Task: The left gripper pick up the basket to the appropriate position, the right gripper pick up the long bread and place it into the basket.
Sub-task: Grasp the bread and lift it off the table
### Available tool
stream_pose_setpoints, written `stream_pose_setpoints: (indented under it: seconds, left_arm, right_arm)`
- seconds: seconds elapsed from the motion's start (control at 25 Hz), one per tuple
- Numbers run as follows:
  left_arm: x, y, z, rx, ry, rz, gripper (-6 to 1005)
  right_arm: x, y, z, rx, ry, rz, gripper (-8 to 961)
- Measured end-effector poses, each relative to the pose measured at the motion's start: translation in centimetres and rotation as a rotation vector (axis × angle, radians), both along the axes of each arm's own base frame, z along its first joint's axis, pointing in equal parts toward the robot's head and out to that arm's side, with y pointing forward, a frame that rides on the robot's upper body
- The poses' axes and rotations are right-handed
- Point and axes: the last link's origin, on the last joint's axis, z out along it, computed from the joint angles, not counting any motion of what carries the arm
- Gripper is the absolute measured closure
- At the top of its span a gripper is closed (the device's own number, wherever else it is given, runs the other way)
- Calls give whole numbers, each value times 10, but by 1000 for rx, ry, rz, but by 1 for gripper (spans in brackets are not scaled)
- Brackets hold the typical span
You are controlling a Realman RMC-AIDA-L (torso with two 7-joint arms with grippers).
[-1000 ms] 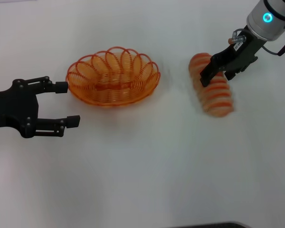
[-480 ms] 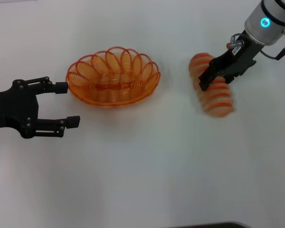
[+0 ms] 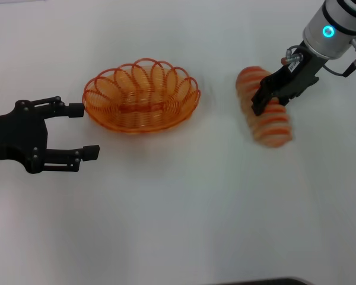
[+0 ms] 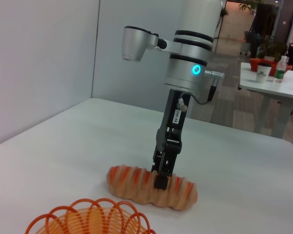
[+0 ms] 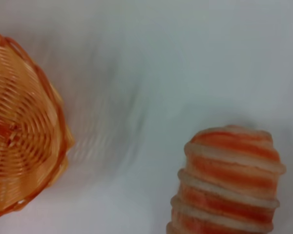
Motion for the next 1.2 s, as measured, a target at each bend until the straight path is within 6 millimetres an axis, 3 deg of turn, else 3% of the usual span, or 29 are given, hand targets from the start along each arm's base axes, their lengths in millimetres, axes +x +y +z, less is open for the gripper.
stream_pose_setpoints:
  seconds: [0.12, 0.32, 0.64, 0.8, 1.2]
  left_arm:
    - [0, 0, 0, 0, -1, 0, 115]
    - [0, -1, 0, -1, -2, 2, 117]
    - [0, -1, 0, -1, -3, 1, 133]
    - [0, -1, 0, 1, -4, 2, 184]
    - [0, -1, 0, -1, -5, 1, 188]
  right_arm:
    - [0, 0, 0, -2, -1, 3, 225]
    - [0, 0, 0, -4, -1, 6, 381]
    - [-1, -1, 0, -13, 5, 11, 491]
    - [-2, 0, 0, -13, 5, 12, 526]
    - [-1, -2, 1, -18, 4, 9, 600]
